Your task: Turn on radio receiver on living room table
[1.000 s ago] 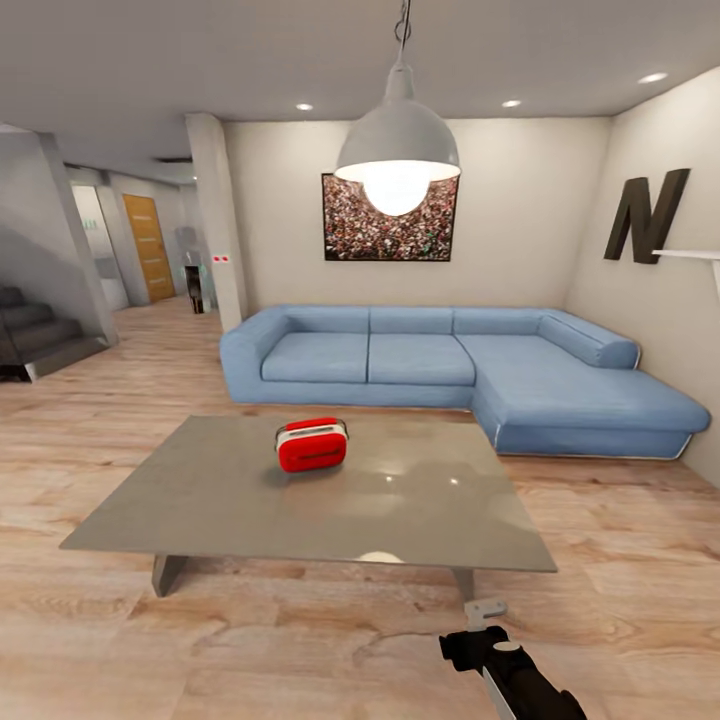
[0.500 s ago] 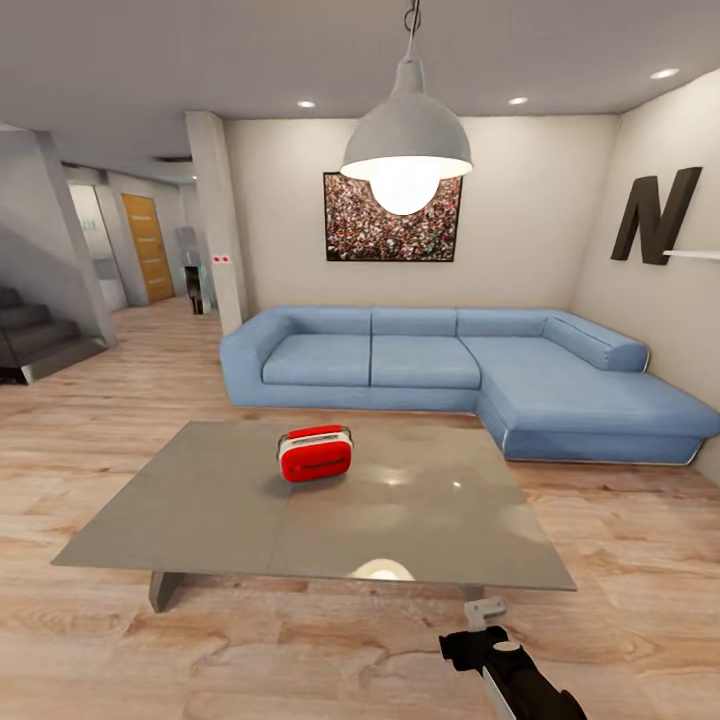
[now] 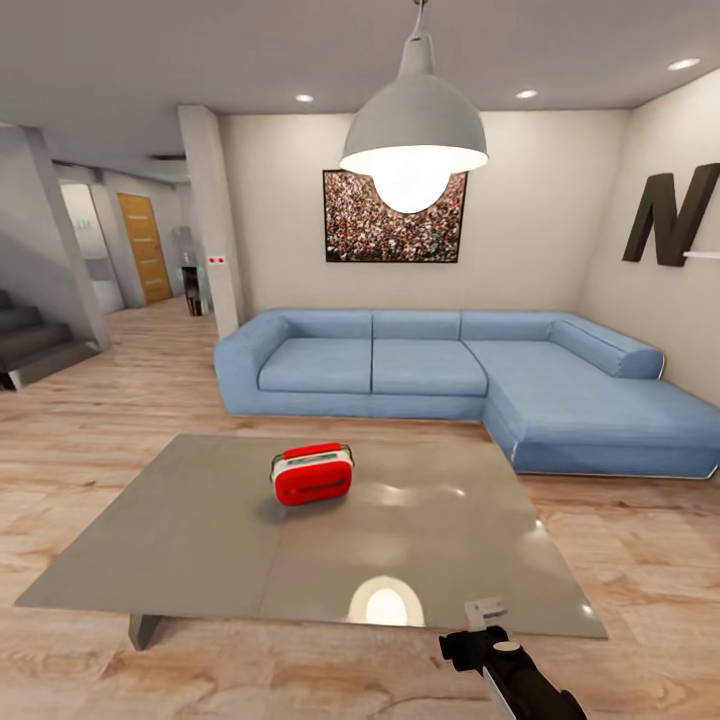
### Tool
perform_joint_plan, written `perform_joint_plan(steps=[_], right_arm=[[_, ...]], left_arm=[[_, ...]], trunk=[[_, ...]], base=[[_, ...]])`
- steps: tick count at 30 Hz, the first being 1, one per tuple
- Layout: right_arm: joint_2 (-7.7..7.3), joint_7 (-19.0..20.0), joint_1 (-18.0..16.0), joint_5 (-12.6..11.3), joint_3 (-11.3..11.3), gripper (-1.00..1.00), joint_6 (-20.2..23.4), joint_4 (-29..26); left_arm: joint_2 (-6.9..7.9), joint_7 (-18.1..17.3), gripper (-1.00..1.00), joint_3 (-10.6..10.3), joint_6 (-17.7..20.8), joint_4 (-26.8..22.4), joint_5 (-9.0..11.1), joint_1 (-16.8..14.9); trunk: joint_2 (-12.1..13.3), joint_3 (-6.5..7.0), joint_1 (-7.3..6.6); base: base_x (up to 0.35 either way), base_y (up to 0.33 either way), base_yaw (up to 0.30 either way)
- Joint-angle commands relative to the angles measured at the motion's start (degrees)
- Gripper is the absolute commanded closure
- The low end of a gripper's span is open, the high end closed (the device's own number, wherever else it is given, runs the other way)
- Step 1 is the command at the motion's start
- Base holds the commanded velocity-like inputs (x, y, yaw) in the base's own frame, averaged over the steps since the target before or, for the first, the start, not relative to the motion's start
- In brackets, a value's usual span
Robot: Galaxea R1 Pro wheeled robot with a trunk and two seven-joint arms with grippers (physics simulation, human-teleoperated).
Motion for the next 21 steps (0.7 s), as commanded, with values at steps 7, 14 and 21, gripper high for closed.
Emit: perform_joint_plan(steps=[7, 14, 21], right_arm=[[0.0, 0.0, 0.0, 0.0, 0.0, -1.0, 0.0, 0.0], [0.0, 0.0, 0.0, 0.0, 0.0, -1.0, 0.0, 0.0], [0.0, 0.0, 0.0, 0.0, 0.0, -1.0, 0.0, 0.0]], left_arm=[[0.35, 0.0, -1.0, 1.0, -0.1, -0.2, 0.0, 0.0], [1.46, 0.0, -1.0, 2.6, -0.7, -0.2, 0.0, 0.0], [1.48, 0.0, -1.0, 2.7, -0.8, -0.2, 0.0, 0.0]], trunk=[[0.0, 0.0, 0.0], [0.0, 0.0, 0.0], [0.0, 0.0, 0.0]], base=[[0.329, 0.0, 0.0], [0.32, 0.085, 0.0], [0.277, 0.222, 0.0]])
